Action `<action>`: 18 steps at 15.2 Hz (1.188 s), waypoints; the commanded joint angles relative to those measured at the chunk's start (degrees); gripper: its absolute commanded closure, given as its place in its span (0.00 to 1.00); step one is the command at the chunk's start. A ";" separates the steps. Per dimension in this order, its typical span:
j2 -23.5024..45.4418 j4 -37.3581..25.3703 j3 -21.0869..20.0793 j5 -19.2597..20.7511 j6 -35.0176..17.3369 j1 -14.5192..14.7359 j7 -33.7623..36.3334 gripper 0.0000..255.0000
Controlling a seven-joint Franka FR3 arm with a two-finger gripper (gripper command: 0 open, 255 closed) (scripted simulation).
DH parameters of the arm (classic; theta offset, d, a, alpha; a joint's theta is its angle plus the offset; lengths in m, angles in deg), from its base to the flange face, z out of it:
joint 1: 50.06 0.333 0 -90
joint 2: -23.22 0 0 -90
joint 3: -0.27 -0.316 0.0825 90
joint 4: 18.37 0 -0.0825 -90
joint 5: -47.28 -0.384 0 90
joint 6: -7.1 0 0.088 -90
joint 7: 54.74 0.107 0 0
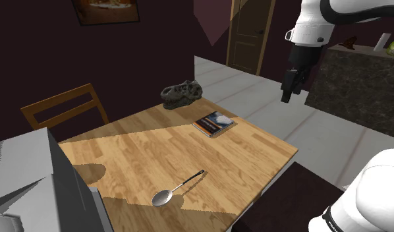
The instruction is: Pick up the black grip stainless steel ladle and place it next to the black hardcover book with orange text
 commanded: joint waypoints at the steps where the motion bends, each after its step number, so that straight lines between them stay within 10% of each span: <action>1: 0.00 0.00 0.00 0.00 0.00 0.00 0.00 0.00; 18: 22.63 6.17 -2.11 0.35 -32.32 11.64 -21.63 0.00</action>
